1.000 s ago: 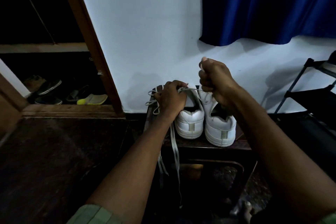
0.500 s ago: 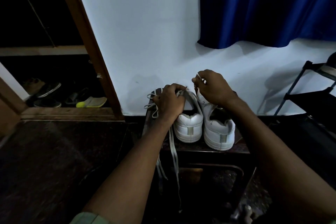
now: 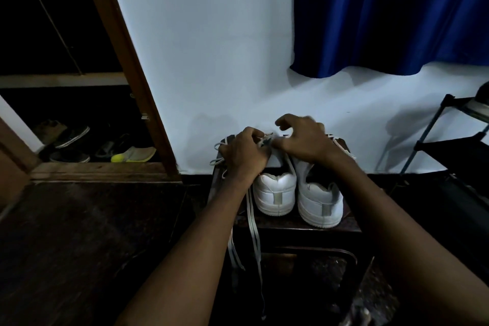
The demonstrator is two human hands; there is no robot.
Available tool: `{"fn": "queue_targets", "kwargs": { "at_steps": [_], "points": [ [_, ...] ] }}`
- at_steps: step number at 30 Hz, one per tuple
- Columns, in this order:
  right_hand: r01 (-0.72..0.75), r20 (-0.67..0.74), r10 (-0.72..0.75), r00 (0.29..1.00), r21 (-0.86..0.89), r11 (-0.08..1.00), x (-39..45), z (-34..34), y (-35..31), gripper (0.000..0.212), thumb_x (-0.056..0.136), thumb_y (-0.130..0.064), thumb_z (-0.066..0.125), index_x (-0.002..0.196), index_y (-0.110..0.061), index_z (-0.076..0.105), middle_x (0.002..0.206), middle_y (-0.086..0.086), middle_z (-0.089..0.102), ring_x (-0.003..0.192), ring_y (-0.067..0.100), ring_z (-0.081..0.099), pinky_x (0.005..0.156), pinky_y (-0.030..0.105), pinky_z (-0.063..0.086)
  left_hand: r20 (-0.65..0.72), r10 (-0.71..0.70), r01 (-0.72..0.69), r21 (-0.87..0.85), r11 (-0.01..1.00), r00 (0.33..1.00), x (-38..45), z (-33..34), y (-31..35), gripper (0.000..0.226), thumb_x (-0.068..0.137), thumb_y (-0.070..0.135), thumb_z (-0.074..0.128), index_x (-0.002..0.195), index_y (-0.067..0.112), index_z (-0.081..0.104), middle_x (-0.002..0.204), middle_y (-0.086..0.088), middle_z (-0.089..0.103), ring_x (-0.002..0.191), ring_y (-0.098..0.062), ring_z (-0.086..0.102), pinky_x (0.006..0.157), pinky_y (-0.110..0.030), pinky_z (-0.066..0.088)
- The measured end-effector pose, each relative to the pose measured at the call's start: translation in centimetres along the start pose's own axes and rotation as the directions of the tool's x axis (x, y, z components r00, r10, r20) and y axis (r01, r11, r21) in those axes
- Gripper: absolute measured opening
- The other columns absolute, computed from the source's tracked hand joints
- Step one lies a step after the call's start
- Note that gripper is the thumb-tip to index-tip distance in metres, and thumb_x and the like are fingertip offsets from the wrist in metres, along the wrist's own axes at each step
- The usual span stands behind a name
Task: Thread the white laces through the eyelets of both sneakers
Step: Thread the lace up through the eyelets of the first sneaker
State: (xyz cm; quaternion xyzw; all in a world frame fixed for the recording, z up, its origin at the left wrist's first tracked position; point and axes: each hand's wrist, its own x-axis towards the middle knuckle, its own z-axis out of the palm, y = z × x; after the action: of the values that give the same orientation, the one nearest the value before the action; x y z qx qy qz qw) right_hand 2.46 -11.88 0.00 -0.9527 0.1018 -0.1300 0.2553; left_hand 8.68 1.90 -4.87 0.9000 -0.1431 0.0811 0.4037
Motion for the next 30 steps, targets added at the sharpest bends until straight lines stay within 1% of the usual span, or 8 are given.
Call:
{"fn": "queue_targets", "kwargs": {
  "at_steps": [3, 6, 11, 16, 19, 23, 27, 30],
  "points": [
    [-0.021, 0.062, 0.022, 0.998, -0.023, 1.0, -0.1, 1.5, -0.4, 0.049, 0.086, -0.036, 0.068, 0.129, -0.015, 0.061, 0.124, 0.008, 0.07, 0.116, 0.03, 0.062, 0.098, 0.041, 0.047, 0.037, -0.01, 0.009, 0.034, 0.999, 0.999, 0.2, -0.3, -0.1, 0.027, 0.087, 0.035, 0.068, 0.114, 0.031, 0.068, 0.114, 0.01, 0.074, 0.116, -0.021, 0.062, 0.099, -0.04, 0.031],
    [-0.084, 0.03, 0.087, 0.996, -0.089, 0.992, 0.2, 2.1, -0.1, 0.036, 0.085, -0.022, 0.062, 0.12, -0.01, 0.065, 0.121, 0.014, 0.069, 0.112, 0.037, 0.062, 0.089, 0.037, 0.048, 0.123, -0.039, 0.035, 0.033, 0.999, 0.992, 0.8, -1.1, -0.3, 0.038, 0.083, 0.028, 0.057, 0.119, 0.033, 0.066, 0.123, 0.01, 0.072, 0.124, -0.022, 0.059, 0.106, -0.04, 0.031],
    [-0.185, 0.039, 0.183, 0.982, 0.059, 0.981, 1.3, 1.1, 0.3, 0.028, 0.094, -0.018, 0.057, 0.117, -0.012, 0.073, 0.128, 0.009, 0.067, 0.121, 0.029, 0.059, 0.097, 0.035, 0.045, 0.22, -0.095, 0.095, 0.012, 0.995, 0.971, 1.9, -2.1, -0.1, 0.04, 0.089, 0.02, 0.052, 0.122, 0.038, 0.068, 0.127, 0.015, 0.07, 0.127, -0.015, 0.059, 0.107, -0.034, 0.035],
    [-0.172, 0.024, 0.17, 0.985, 0.101, 0.98, 1.3, 1.2, 0.6, 0.03, 0.096, -0.017, 0.054, 0.119, -0.017, 0.074, 0.131, 0.005, 0.068, 0.124, 0.026, 0.059, 0.099, 0.034, 0.042, 0.262, 0.067, -0.118, 0.182, 0.976, 0.963, 1.8, -1.8, 0.8, 0.049, 0.082, 0.031, 0.043, 0.122, 0.044, 0.07, 0.13, 0.006, 0.068, 0.125, -0.021, 0.06, 0.108, -0.041, 0.036],
    [-0.125, 0.009, 0.125, 0.992, 0.081, 0.989, 1.4, 1.6, 1.2, 0.035, 0.098, -0.024, 0.055, 0.132, -0.026, 0.066, 0.139, 0.0, 0.064, 0.129, 0.023, 0.056, 0.1, 0.032, 0.039, 0.255, 0.151, -0.221, 0.273, 0.936, 0.955, 2.3, -1.4, 0.6, 0.039, 0.094, 0.025, 0.05, 0.124, 0.042, 0.068, 0.127, 0.0, 0.065, 0.121, -0.024, 0.061, 0.105, -0.042, 0.038],
    [-0.072, 0.017, 0.071, 0.997, 0.032, 0.997, 1.5, 1.8, 1.3, 0.037, 0.095, -0.021, 0.055, 0.126, -0.038, 0.068, 0.135, -0.006, 0.067, 0.123, 0.02, 0.061, 0.09, 0.029, 0.039, 0.243, 0.157, -0.228, 0.299, 0.927, 0.957, 3.3, -1.1, 0.3, 0.031, 0.103, 0.026, 0.042, 0.116, 0.034, 0.07, 0.122, -0.005, 0.066, 0.116, -0.029, 0.063, 0.099, -0.041, 0.041],
    [-0.051, 0.025, 0.051, 0.998, 0.009, 0.999, 1.5, 1.6, 1.1, 0.044, 0.092, -0.015, 0.051, 0.122, -0.041, 0.071, 0.131, -0.008, 0.069, 0.12, 0.02, 0.061, 0.082, 0.028, 0.037, 0.303, 0.118, -0.215, 0.308, 0.927, 0.945, 3.5, -0.9, 0.7, 0.032, 0.102, 0.027, 0.045, 0.126, 0.031, 0.066, 0.129, -0.01, 0.057, 0.115, -0.037, 0.062, 0.101, -0.041, 0.046],
    [-0.046, 0.021, 0.046, 0.999, 0.012, 0.999, 1.7, 1.6, 1.3, 0.042, 0.093, -0.015, 0.051, 0.12, -0.04, 0.072, 0.126, -0.006, 0.071, 0.117, 0.021, 0.062, 0.08, 0.027, 0.035, 0.365, 0.062, -0.131, 0.17, 0.977, 0.929, 3.9, -0.7, 0.6, 0.033, 0.097, 0.029, 0.047, 0.122, 0.024, 0.069, 0.129, -0.014, 0.055, 0.11, -0.035, 0.063, 0.096, -0.04, 0.05]
  ]
}}
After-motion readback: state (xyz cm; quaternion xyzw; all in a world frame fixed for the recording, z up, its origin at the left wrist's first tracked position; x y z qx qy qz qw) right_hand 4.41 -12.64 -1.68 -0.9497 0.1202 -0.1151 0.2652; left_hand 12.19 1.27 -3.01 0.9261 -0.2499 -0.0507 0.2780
